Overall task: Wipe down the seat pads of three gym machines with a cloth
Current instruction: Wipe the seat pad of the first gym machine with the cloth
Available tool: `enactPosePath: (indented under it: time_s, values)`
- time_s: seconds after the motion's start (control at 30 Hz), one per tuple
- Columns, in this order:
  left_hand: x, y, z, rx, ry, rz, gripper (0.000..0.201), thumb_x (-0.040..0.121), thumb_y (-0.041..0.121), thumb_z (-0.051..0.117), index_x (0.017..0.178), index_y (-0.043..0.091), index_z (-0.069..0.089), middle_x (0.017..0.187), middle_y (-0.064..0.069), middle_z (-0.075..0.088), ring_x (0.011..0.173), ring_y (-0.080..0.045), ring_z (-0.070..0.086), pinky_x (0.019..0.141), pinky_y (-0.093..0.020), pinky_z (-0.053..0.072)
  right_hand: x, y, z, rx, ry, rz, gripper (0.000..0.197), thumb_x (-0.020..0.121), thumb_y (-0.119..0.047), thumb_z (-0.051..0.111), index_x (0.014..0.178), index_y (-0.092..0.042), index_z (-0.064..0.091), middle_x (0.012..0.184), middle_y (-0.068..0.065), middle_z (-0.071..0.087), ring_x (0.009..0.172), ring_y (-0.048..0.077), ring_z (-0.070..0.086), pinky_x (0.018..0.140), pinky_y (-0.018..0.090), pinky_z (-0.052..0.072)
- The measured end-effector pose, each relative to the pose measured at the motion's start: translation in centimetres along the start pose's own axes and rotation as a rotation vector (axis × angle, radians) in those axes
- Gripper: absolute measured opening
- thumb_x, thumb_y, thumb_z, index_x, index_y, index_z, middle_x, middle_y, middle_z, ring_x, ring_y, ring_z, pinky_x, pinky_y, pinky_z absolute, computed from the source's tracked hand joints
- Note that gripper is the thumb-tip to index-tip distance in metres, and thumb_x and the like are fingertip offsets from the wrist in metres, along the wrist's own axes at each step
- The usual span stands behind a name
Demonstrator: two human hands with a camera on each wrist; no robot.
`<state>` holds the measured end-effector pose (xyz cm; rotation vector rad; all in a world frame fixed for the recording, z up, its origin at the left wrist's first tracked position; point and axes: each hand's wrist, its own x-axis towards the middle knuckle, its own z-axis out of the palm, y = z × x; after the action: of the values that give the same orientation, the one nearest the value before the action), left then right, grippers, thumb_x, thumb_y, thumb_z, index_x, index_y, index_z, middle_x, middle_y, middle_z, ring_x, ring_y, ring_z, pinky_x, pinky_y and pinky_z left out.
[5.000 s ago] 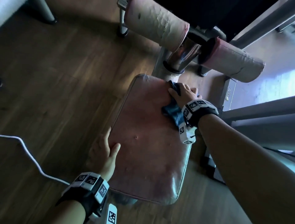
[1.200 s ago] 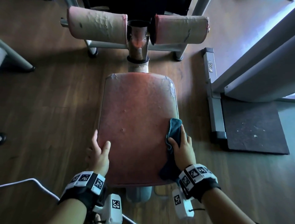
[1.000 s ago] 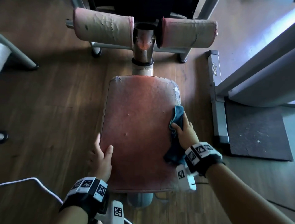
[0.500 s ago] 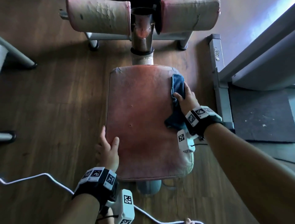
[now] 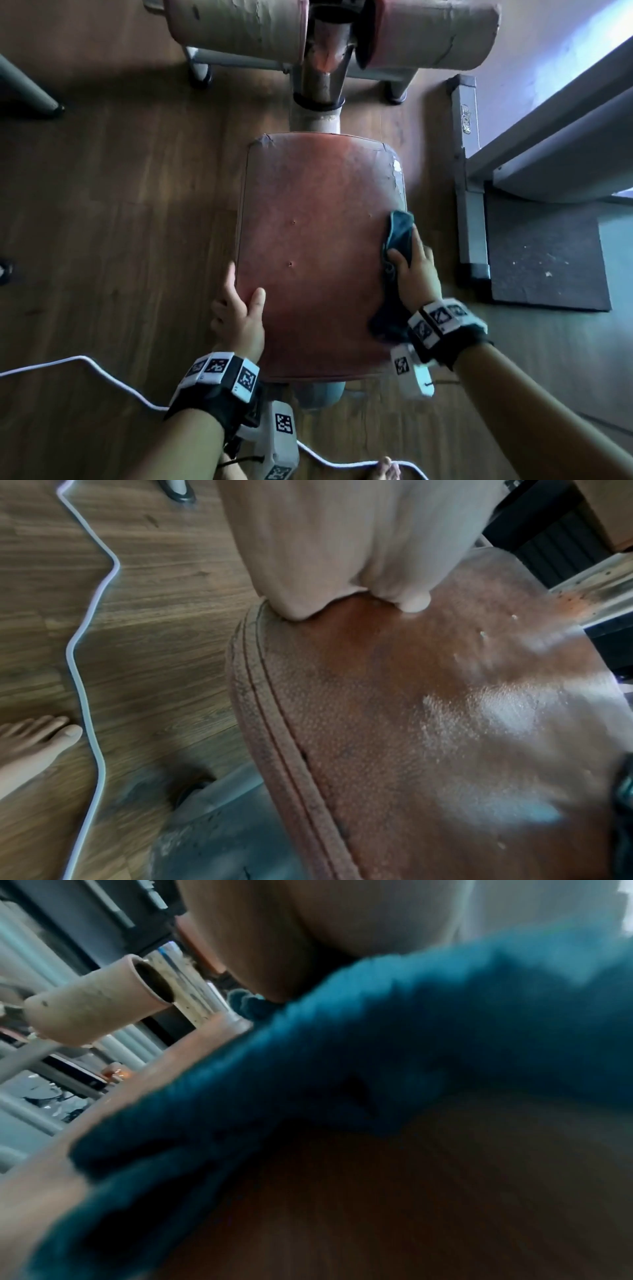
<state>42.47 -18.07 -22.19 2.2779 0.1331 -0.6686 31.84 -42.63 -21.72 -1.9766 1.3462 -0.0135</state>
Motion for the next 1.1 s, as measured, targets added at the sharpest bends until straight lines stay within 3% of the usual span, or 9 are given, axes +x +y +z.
enactPosePath:
  time_s: [0.2,0.33,0.47,0.57,0.7,0.77,0.83,0.9,1.1]
  values:
    - [-0.1,0.4,0.0,0.024,0.0,-0.073,0.061,0.097,0.039,0.048,0.149,0.044,0.016,0.138,-0.017,0.039,0.127,-0.036,0.036,0.101,-0.046,0.028,13.4,-7.5,-0.4,-0.108,-0.067,-0.04,0.066,0.097,-0.041,0.05,0.153,-0.029,0.018,0.139,0.025,0.035,0.121,0.041,0.047,0.104,0.032,0.032]
    - [-0.2,0.5,-0.1,0.027,-0.016,-0.097,0.06,0.097,0.041,0.047,0.148,0.046,0.015,0.134,-0.019,0.039,0.125,-0.037,0.036,0.1,-0.048,0.028,15.5,-6.3,-0.3,-0.078,-0.131,-0.059,0.067,0.093,-0.046,0.054,0.15,-0.028,0.025,0.144,0.021,0.04,0.128,0.035,0.044,0.107,0.034,0.033]
    - [-0.2,0.2,-0.3,-0.008,-0.038,-0.045,0.06,0.098,0.037,0.046,0.15,0.041,0.015,0.145,-0.014,0.034,0.132,-0.034,0.031,0.105,-0.05,0.023,11.7,-3.2,-0.2,0.07,-0.136,-0.069,0.058,0.095,-0.035,0.055,0.145,-0.014,0.034,0.137,0.012,0.052,0.127,0.026,0.048,0.108,0.032,0.034]
    - [-0.1,0.2,-0.2,-0.04,-0.04,-0.025,0.061,0.099,0.034,0.047,0.15,0.038,0.015,0.151,-0.009,0.03,0.137,-0.03,0.027,0.109,-0.046,0.02,7.0,-0.7,-0.1,0.13,-0.127,-0.043,0.056,0.095,-0.036,0.055,0.144,-0.017,0.036,0.135,0.009,0.054,0.125,0.023,0.05,0.107,0.035,0.037]
    - [0.2,-0.3,0.0,-0.145,-0.05,0.013,0.066,0.093,0.039,0.049,0.151,0.034,0.017,0.152,-0.012,0.027,0.139,-0.033,0.026,0.11,-0.042,0.019,0.1,2.9,0.0,0.113,-0.122,0.012,0.06,0.092,-0.041,0.056,0.145,-0.026,0.032,0.136,0.007,0.051,0.125,0.022,0.049,0.108,0.041,0.037]
    - [0.2,-0.1,-0.1,-0.147,-0.048,0.015,0.065,0.095,0.034,0.051,0.151,0.031,0.017,0.152,-0.014,0.027,0.139,-0.033,0.026,0.11,-0.039,0.02,-3.0,4.2,0.1,0.117,-0.103,0.036,0.06,0.092,-0.04,0.056,0.146,-0.026,0.033,0.136,0.007,0.051,0.125,0.021,0.048,0.106,0.037,0.037]
    - [0.0,0.1,-0.3,-0.123,-0.053,0.007,0.062,0.099,0.027,0.049,0.151,0.028,0.017,0.154,-0.014,0.024,0.139,-0.032,0.025,0.111,-0.037,0.019,-5.8,4.9,0.3,0.134,-0.061,0.102,0.057,0.093,-0.038,0.056,0.145,-0.028,0.035,0.135,0.006,0.051,0.123,0.021,0.049,0.1,0.029,0.036]
    - [0.0,0.2,-0.4,-0.115,-0.065,0.01,0.061,0.099,0.028,0.048,0.151,0.03,0.016,0.154,-0.013,0.023,0.139,-0.031,0.026,0.111,-0.037,0.019,-8.3,5.3,0.7,0.171,-0.004,0.175,0.056,0.094,-0.038,0.055,0.145,-0.031,0.034,0.136,0.005,0.05,0.124,0.021,0.049,0.097,0.028,0.035]
    - [0.3,-0.2,-0.8,-0.12,-0.142,-0.043,0.062,0.097,0.04,0.047,0.148,0.045,0.012,0.152,-0.011,0.027,0.135,-0.031,0.033,0.109,-0.041,0.025,-14.3,4.1,3.7,0.441,0.298,0.393,0.068,0.095,-0.031,0.055,0.153,-0.024,0.02,0.145,0.017,0.037,0.131,0.029,0.041,0.102,0.029,0.031]
